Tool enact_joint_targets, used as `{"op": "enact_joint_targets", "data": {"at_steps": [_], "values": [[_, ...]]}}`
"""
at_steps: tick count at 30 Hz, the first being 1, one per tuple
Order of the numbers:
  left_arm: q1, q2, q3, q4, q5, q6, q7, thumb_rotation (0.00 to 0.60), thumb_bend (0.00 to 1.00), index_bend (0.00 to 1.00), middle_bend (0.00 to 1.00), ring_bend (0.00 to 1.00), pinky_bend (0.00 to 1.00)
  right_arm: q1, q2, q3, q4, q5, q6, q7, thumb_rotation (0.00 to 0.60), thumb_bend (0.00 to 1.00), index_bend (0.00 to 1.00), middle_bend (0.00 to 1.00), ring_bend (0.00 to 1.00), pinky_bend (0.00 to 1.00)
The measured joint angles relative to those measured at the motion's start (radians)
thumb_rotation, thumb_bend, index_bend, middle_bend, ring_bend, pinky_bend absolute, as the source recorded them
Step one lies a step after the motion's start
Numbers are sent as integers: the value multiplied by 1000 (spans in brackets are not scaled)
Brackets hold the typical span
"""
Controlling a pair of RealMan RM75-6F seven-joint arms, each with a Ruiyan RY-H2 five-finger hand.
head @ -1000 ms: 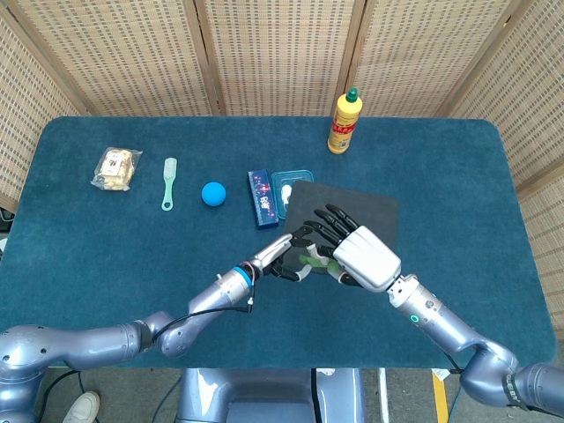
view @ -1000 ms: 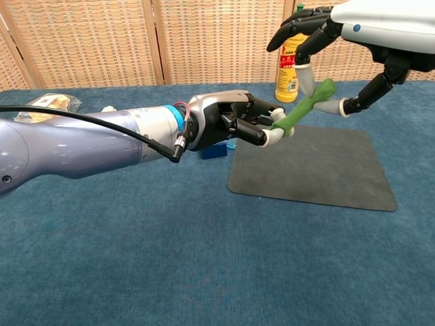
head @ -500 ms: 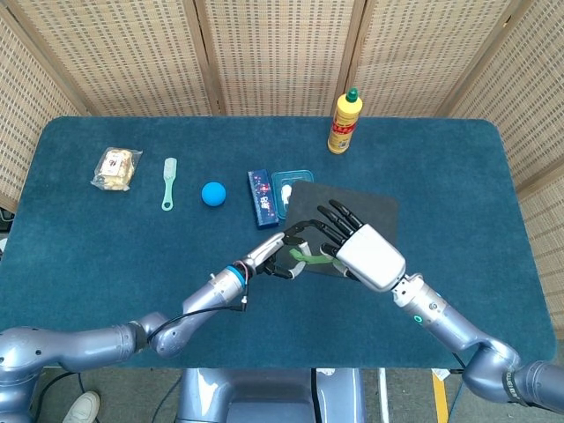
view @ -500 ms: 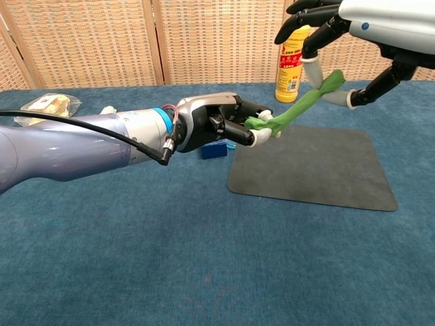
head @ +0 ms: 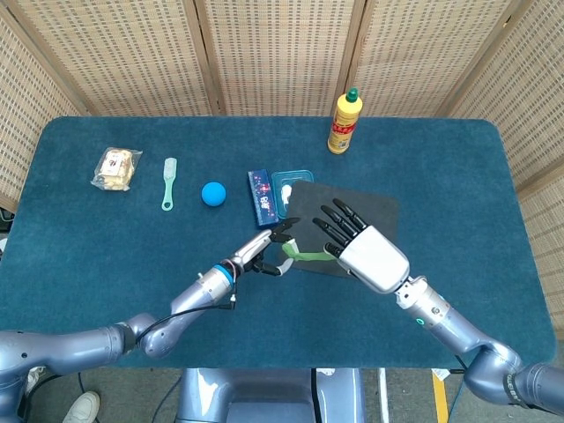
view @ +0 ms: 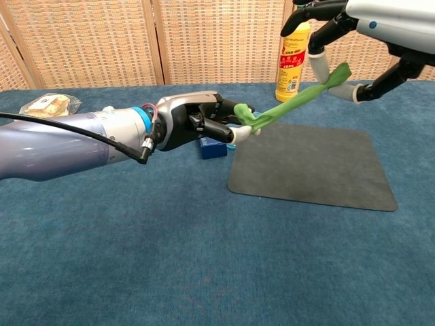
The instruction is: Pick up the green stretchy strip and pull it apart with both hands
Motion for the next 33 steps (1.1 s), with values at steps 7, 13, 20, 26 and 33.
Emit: {"op": "enact_joint_targets", "data": {"at_steps": [7,13,20,26,33], "values": [[31,28,14,-3,18,10,-29,600,534,778,0,0,0,-19,10,-1,11,1,26,-15,600,665,864,243,0,0],[52,48,23,-2,33,16,-55,600,534,778,0,0,0,-30,17,0,25,4,43,-14,600,666,866,234,0,0],[78,78,35,-5,55,27,-82,600,534,779,0,0,0,-43,24,5,54,13,62,-17,600,665,867,234,0,0],[103,117,40,1,67,38,-111,600,533,780,0,0,0,-55,31,11,83,31,74,-6,600,666,868,233,0,0],[131,170,42,12,83,50,-152,600,534,781,0,0,0,-65,40,21,115,51,85,3,600,665,868,233,0,0]]}}
